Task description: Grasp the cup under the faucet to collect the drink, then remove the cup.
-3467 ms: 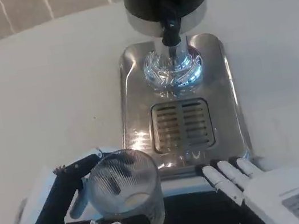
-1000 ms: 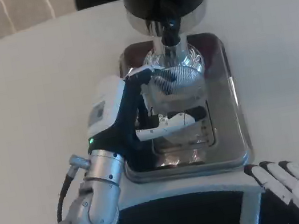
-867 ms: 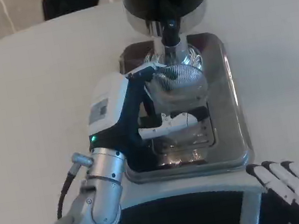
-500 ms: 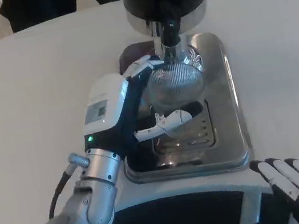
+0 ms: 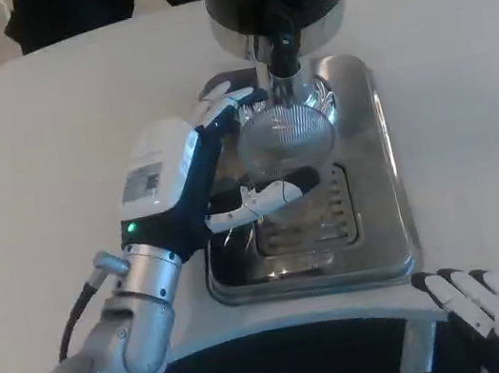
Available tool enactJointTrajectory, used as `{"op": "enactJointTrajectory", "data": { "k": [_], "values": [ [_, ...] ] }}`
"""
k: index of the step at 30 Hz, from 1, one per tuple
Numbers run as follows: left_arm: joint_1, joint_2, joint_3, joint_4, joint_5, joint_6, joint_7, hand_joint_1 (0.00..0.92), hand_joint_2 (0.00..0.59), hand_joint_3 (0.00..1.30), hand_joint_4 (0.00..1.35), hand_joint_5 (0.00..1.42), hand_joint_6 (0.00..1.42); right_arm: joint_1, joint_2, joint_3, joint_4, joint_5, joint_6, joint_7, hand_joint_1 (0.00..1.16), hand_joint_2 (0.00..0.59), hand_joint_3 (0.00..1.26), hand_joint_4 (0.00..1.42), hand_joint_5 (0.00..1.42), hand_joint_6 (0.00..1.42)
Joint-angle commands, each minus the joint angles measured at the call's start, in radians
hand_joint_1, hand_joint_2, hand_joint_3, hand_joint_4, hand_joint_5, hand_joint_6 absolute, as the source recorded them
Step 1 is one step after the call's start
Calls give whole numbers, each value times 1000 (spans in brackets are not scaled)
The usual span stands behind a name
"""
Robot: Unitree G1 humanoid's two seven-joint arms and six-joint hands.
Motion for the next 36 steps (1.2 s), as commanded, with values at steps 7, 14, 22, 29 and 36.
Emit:
{"op": "enactJointTrajectory", "data": {
  "k": [7, 14, 22, 29, 36],
  "values": [
    [16, 72, 34, -12, -55, -62, -25, 126, 57, 315, 133, 403, 539, -22, 15, 46, -14, -27, 29, 0, 56, 493, 0, 0, 0, 0],
    [49, 121, 57, -27, -93, -137, -60, 102, 60, 308, 152, 402, 547, -51, 6, 87, -14, -50, 69, 7, 66, 491, 0, 0, 0, 0],
    [146, 224, 110, -109, -128, -197, -125, 58, 94, 279, 252, 404, 510, -169, 0, 75, -14, 24, 224, 48, 77, 501, 0, 0, 0, 0],
    [271, 343, 115, -219, -103, -226, -192, 61, 104, 204, 213, 313, 444, -407, -34, -26, 22, 226, 542, 105, 77, 527, 0, 0, 0, 0],
    [367, 411, 114, -320, -76, -232, -249, 61, 106, 141, 122, 211, 375, -568, -90, -63, 69, 384, 741, 89, 102, 585, 0, 0, 0, 0]
  ]
}}
